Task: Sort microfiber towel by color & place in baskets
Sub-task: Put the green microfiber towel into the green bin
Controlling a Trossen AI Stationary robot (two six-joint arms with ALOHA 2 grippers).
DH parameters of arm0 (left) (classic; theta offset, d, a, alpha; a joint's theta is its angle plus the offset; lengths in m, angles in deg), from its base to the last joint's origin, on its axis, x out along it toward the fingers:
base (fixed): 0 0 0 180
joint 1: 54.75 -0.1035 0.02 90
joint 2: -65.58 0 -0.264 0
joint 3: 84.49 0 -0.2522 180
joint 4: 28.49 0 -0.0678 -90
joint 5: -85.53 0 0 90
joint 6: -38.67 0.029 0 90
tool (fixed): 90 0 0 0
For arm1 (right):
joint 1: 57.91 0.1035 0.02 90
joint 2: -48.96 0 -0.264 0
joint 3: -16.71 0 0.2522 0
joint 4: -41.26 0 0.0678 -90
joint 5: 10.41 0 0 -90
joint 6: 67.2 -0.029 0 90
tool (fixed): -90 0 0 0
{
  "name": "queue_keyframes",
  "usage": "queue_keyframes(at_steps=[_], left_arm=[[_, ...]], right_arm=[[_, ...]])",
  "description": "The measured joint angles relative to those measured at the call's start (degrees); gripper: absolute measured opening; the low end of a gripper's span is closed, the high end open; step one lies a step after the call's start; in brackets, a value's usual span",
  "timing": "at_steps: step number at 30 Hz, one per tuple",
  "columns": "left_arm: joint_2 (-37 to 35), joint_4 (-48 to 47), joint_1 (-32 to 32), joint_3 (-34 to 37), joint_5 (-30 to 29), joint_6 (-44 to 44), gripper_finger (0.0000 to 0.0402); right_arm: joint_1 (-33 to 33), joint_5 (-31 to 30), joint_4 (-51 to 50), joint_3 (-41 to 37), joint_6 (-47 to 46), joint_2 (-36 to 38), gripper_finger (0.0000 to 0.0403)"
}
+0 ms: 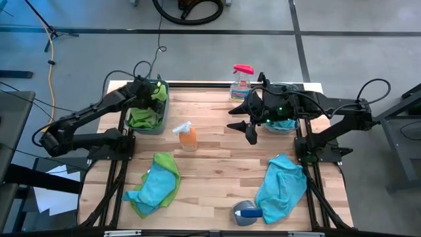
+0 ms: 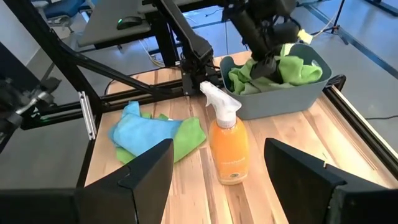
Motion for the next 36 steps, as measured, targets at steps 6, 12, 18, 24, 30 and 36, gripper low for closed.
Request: queue_keyframes(at_steps=[6, 12, 18, 24, 30, 36], left_arm=[[0.0, -1.4, 0.0, -7.1, 4.8, 2.2, 0.0218], [0.0, -4.6, 0.0, -12.3, 10.5, 6.2, 0.0218], [-1.0, -11.5, 0.0, -17.4, 11.7, 11.0, 0.0218], [-3.0, -17.4, 0.1, -20.6, 5.4, 15.4, 0.0218], [-4.8, -18.5, 0.1, -21.2, 8.4, 16.1, 0.0218], [-6.3, -18.7, 0.0, -21.2, 6.6, 16.5, 0.0218]], right_arm=[[0.0, 0.0, 0.0, 0.0, 1.8, 0.0, 0.0248], [0.0, 0.0, 0.0, 0.0, 1.9, 0.0, 0.0248], [0.0, 0.0, 0.0, 0.0, 2.8, 0.0, 0.0248], [-0.4, 0.0, 0.0, 0.0, 2.8, 0.0, 0.0248], [-0.4, 0.0, 0.0, 0.0, 3.9, 0.0, 0.0248], [-0.4, 0.0, 0.0, 0.0, 3.9, 0.0, 0.0248]])
